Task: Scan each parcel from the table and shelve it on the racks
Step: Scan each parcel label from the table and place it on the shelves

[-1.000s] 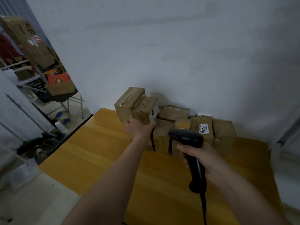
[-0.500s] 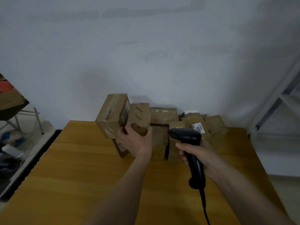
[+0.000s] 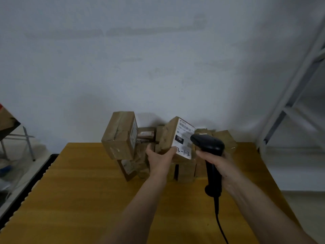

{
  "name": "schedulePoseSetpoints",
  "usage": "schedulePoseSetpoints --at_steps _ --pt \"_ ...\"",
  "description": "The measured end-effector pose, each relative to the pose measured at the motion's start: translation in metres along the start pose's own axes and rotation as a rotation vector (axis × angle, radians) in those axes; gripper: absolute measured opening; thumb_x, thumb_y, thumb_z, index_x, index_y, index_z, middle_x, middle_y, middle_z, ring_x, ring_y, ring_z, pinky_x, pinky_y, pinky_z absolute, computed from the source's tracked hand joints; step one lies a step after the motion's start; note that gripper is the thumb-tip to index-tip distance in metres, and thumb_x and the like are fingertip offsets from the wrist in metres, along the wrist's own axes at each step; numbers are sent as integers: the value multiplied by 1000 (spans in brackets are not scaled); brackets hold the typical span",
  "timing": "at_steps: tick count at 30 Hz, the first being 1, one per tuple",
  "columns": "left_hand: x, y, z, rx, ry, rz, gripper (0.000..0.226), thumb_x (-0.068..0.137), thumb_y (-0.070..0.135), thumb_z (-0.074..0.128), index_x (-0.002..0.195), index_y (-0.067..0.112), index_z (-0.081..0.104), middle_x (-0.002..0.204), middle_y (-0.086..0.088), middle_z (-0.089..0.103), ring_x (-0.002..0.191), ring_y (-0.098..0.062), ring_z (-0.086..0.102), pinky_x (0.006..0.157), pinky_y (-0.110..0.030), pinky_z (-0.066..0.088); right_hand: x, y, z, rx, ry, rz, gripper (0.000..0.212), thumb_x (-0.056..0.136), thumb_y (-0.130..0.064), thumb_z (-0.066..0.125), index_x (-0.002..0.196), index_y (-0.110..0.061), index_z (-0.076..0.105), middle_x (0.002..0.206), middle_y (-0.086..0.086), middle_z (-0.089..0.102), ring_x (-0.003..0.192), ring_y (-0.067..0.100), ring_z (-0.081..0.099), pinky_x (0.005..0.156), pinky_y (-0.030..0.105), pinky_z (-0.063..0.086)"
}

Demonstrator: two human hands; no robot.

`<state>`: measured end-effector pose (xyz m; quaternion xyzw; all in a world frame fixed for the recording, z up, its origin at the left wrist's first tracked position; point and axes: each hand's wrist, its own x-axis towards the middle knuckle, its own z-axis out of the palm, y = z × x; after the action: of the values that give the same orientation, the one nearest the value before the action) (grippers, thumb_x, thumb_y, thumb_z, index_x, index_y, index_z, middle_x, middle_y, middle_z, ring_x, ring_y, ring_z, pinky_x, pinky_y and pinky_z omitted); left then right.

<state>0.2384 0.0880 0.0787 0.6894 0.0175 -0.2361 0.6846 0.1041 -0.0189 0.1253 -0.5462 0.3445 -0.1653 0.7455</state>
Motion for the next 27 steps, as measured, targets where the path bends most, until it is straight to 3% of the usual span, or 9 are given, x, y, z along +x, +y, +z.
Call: schedulePoseSetpoints --at_steps 2,4,8,11,14,18,21,24,27 --pt "-9 -4 0 -139 -178 -133 102 74 16 81 150 35 17 134 -12 53 102 -22 65 84 -35 57 -2 -4 -2 -4 7 -17 57 51 -33 85 104 -24 67 81 -6 75 77 15 69 55 22 47" --pt "-15 -8 -1 -198 -349 -226 96 75 10 79 151 26 21 126 -15 58 105 -27 65 81 -36 59 -4 -6 -5 11 -11 -25 58 52 -30 86 107 -23 67 86 -1 77 74 16 72 53 25 52" --pt "-28 -11 -3 -75 -576 -287 71 69 5 80 133 12 50 112 -10 71 105 -25 67 78 -33 58 -9 -4 -14 42 -54 -39 58 55 -22 85 109 -18 67 94 8 76 82 25 74 63 34 57" --pt "-29 -11 -3 38 -579 -268 62 70 -4 79 124 15 56 104 -5 75 94 -18 72 74 -31 58 -13 -4 -19 17 -83 -58 55 54 -24 83 106 -19 67 92 6 77 79 21 74 58 29 55" --pt "-32 -8 -2 99 -560 -256 54 67 6 86 116 15 63 99 0 76 93 -14 71 74 -28 58 -15 -3 -24 21 -96 -69 56 53 -24 83 106 -17 67 91 6 77 78 22 74 56 27 55" --pt "-32 -3 -3 131 -533 -257 62 67 0 84 122 10 60 104 -6 75 97 -21 71 84 -35 59 -20 -4 -26 -3 -67 -77 61 50 -30 85 108 -18 67 90 4 77 80 22 74 62 31 55" --pt "-28 7 -4 69 -501 -238 64 67 -9 79 123 11 54 110 -9 72 100 -24 69 80 -36 59 -23 -11 -26 -76 -17 -161 41 60 -35 84 98 -31 68 84 -13 75 77 2 70 62 23 49" --pt "-21 25 -3 16 -466 -200 63 68 -14 74 123 9 53 114 -11 69 105 -28 66 79 -37 59 -29 -19 -24 -195 -3 -290 23 75 -30 80 84 -40 62 70 -31 68 66 -18 60 52 9 45" --pt "-14 42 0 16 -451 -158 72 68 -14 74 132 7 49 120 -12 67 111 -32 63 94 -51 53 -37 -19 -24 -275 -14 -343 14 78 -28 77 82 -28 64 62 -7 69 53 5 64 51 14 50"
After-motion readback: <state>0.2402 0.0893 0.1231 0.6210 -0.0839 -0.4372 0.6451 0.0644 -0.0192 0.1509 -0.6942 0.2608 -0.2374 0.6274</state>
